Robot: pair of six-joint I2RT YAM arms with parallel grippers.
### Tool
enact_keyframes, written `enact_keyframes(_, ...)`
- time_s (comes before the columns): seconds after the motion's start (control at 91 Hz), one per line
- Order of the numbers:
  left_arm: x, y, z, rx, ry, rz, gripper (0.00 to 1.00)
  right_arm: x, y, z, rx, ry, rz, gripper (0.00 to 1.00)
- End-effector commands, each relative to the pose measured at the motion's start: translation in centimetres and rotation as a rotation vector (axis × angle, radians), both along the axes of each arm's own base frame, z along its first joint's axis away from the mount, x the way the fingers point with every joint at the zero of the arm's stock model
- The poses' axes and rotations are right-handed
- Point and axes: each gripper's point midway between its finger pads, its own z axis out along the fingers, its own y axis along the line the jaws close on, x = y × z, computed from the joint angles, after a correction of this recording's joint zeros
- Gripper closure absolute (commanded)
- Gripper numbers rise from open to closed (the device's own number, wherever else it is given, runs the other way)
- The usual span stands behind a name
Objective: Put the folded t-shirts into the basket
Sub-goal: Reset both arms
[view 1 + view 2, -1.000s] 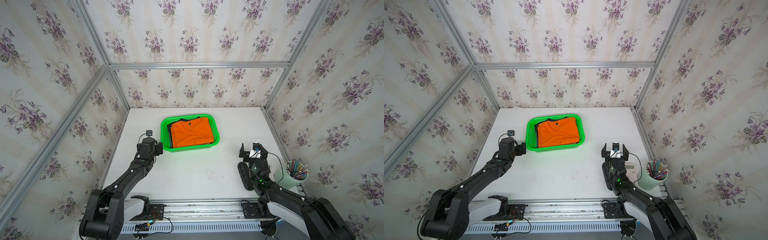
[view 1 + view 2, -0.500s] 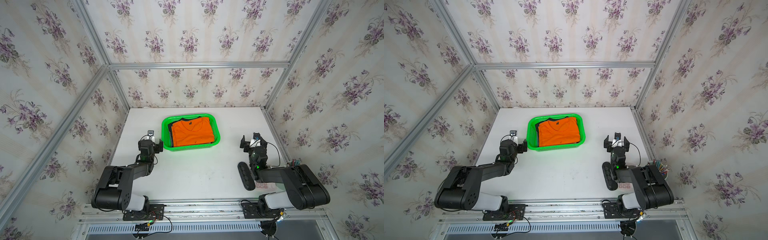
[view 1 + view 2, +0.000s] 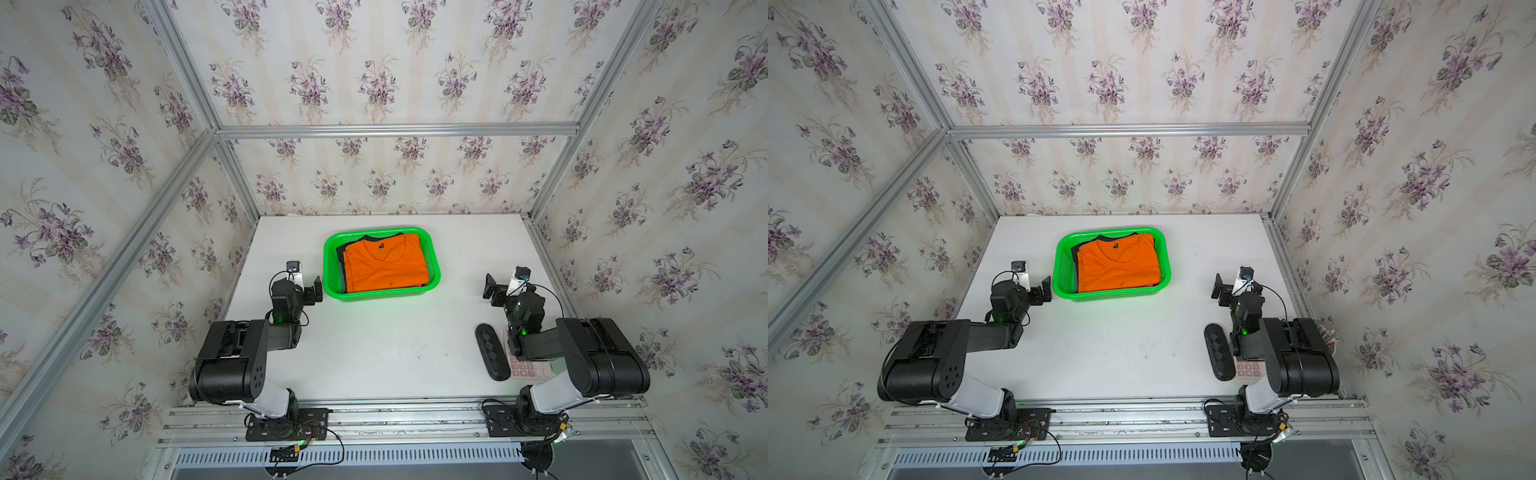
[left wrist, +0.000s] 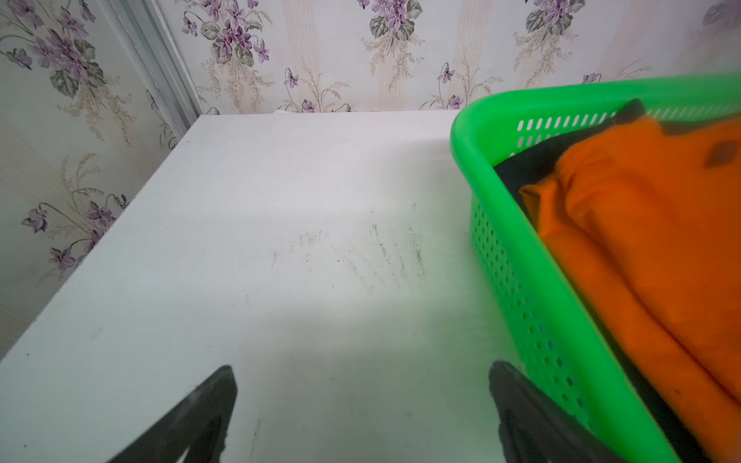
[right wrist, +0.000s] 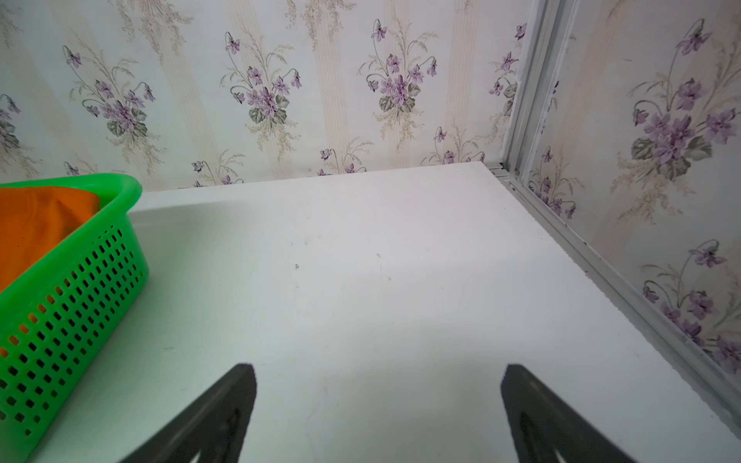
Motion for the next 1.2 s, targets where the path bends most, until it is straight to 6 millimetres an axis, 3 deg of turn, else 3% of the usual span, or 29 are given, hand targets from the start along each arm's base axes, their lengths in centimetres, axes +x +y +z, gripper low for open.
enact_keyframes(0.0,0.43,-0.07,0.85,-0.008,-0.033,-0.003,0.0,0.14,0.37,1.42,0.009,-0.058,0.02,0.0)
enact_keyframes(1.187,0.56,-0.12,0.8,0.006,-0.028,0.002,0.0,0.19,0.67,1.34,0.002,-0.055,0.037,0.0)
